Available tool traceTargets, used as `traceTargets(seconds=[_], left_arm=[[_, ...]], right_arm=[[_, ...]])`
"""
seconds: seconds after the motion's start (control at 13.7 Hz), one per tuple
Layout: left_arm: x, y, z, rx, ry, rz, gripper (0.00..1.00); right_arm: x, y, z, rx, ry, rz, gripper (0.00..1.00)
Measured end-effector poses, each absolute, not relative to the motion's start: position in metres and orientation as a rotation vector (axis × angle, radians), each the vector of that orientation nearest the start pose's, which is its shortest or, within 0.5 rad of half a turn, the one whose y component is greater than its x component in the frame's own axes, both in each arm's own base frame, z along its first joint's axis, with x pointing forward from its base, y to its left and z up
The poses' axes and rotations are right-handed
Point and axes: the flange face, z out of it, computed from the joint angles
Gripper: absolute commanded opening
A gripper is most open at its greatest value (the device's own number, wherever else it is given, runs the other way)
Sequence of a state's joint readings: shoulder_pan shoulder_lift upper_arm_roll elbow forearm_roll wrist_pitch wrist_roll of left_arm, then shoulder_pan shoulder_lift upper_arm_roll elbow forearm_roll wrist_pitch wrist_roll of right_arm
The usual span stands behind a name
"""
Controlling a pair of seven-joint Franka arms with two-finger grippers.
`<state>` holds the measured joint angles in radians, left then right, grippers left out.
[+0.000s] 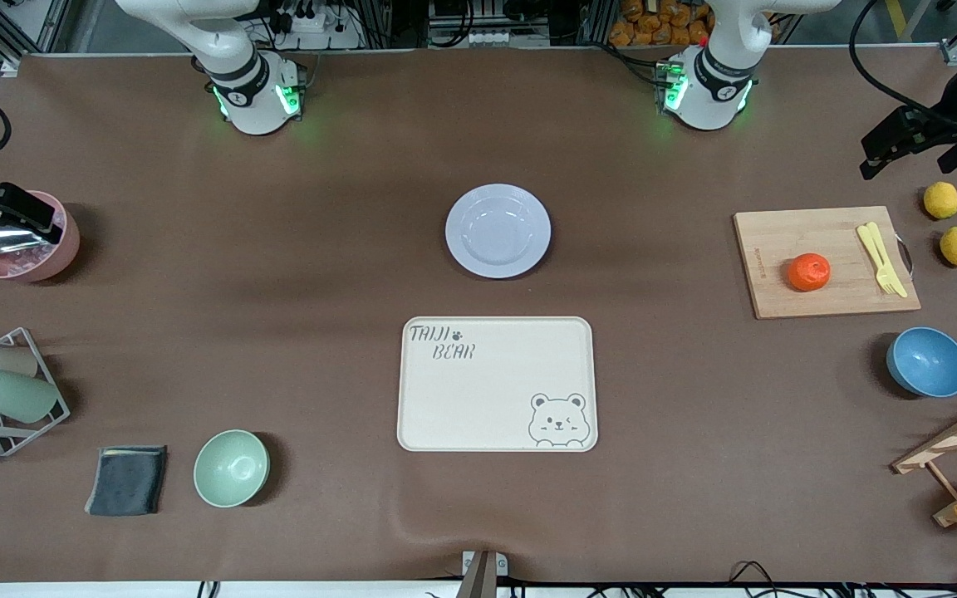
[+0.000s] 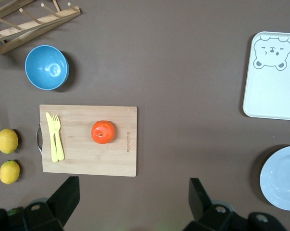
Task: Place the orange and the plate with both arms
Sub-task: 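Move the left gripper down to the orange on the cutting board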
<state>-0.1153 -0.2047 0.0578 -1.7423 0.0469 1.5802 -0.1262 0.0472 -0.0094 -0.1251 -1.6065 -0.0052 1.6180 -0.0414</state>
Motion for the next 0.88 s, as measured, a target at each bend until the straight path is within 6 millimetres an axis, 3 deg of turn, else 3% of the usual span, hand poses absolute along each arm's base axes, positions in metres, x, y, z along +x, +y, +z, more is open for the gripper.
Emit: traceTargets(seconds=[0.29,0.44,0.66,0.88], left_arm=[[0.49,-0.012,0.652,-3.106,-0.131,-0.023,1.0],[0.497,0.002,0.641,-3.099,-0.177,0.037,1.0],[0.515,0.029,0.59,-3.082,-0.258,0.167,1.0],[0.524,0.037,0.516,-3.082,-0.273,0.155,1.0]], right_arm=[[0.554,-0.044,0.617,-3.146,0.058,-0.032,1.0],[0.554,-0.045,0.617,-3.146,0.058,-0.032,1.0],[0.554,-0.045,0.617,-3.146,0.059,-0.032,1.0],[0.554,-0.045,0.617,-3.146,0.059,-0.032,1.0]])
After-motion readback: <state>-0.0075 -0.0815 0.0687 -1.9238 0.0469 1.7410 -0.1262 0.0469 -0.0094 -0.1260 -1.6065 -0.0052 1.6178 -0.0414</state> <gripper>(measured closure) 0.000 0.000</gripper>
